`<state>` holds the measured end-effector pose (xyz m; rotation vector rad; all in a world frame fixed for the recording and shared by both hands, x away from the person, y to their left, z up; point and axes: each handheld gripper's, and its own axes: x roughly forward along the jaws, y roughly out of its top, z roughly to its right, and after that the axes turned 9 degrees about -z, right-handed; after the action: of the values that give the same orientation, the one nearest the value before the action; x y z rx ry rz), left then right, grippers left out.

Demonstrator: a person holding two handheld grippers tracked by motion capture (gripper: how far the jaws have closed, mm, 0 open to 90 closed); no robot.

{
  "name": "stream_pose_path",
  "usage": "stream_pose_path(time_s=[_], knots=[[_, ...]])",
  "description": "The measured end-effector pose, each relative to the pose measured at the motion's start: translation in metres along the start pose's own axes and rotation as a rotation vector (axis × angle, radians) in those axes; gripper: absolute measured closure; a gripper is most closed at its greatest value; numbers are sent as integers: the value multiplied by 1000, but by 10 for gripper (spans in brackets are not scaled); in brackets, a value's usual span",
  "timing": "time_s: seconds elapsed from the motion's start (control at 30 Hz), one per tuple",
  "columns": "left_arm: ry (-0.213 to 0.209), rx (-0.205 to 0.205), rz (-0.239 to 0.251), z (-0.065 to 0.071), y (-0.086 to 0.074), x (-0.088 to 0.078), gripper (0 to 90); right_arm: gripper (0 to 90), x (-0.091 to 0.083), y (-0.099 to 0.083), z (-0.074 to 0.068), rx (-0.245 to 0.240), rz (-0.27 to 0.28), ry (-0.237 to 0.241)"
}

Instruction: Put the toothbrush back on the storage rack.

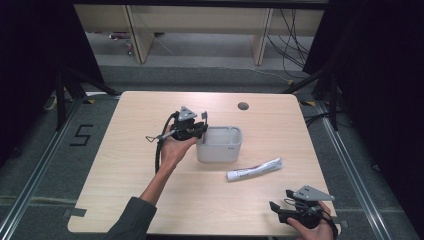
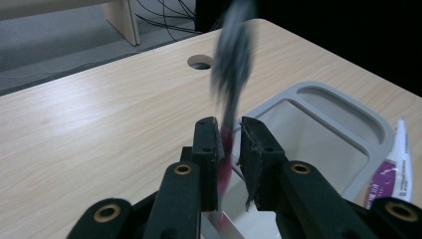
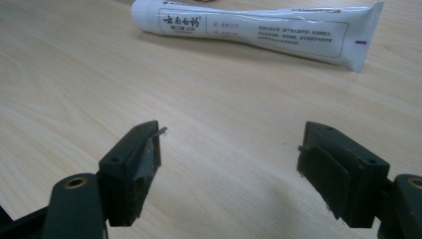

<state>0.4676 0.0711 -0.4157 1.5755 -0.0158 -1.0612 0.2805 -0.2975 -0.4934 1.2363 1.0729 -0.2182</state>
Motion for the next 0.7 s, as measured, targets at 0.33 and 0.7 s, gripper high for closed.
stream_pose_path(time_s=[0.33, 0.7], knots=[[10, 7, 7, 1, 1, -10, 623, 247, 0, 0, 0, 0, 1, 2], [29, -22, -20, 1, -1, -29, 412, 247, -1, 0, -1, 17, -4, 9]])
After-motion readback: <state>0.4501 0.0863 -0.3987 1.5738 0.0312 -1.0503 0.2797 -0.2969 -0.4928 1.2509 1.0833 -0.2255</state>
